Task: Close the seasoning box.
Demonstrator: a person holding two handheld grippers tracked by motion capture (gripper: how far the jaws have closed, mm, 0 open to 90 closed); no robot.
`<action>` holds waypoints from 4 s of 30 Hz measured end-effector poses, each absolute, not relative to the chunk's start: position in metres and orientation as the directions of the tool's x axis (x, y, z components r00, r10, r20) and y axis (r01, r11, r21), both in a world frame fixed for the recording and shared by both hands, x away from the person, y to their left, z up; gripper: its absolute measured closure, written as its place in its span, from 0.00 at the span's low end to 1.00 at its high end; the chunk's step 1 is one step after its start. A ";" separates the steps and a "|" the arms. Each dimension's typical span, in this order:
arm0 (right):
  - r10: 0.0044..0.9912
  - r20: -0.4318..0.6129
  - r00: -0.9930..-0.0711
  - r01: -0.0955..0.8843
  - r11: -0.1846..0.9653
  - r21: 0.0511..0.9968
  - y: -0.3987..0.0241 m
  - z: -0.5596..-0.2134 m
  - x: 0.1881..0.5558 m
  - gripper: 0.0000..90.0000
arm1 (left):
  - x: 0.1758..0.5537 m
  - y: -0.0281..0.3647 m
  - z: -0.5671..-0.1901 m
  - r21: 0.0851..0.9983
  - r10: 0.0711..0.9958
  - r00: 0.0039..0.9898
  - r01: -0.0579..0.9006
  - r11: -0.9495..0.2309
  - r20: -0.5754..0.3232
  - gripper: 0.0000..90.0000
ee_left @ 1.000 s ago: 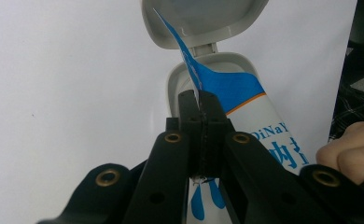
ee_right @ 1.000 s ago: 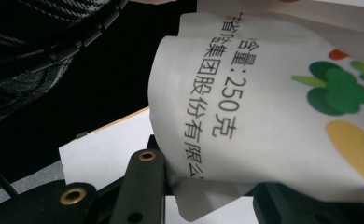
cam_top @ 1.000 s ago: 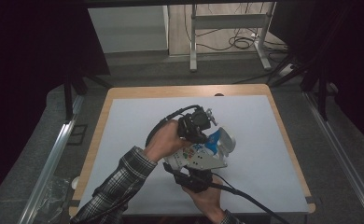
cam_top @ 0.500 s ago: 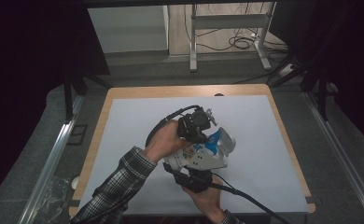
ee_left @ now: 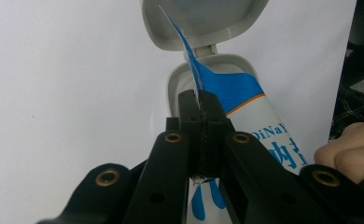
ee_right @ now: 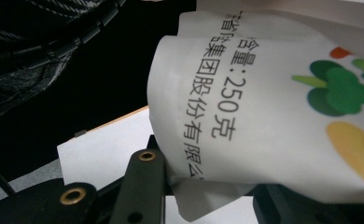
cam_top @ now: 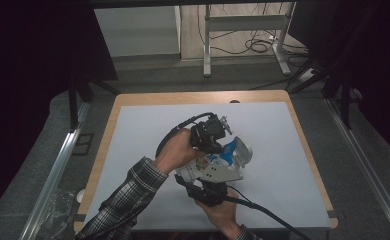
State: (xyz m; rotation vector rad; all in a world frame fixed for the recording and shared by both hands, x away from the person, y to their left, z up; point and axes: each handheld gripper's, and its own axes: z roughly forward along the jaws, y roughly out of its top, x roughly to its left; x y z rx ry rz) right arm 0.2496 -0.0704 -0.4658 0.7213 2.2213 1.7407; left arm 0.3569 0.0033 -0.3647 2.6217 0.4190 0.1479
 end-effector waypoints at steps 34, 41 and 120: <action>0.506 0.114 -0.855 0.234 0.180 0.955 -0.070 -0.468 0.250 0.79 | 0.357 0.005 -0.366 0.482 0.323 0.946 0.269 -0.834 0.031 1.00; 0.507 0.109 -0.855 0.233 0.187 0.954 -0.070 -0.474 0.250 0.79 | 0.357 0.009 -0.369 0.506 0.327 0.945 0.272 -0.819 0.021 1.00; 0.543 0.016 -0.840 0.270 0.391 0.880 -0.096 -0.518 0.249 0.52 | 0.355 0.074 -0.374 0.728 0.297 0.948 0.285 -0.623 -0.117 1.00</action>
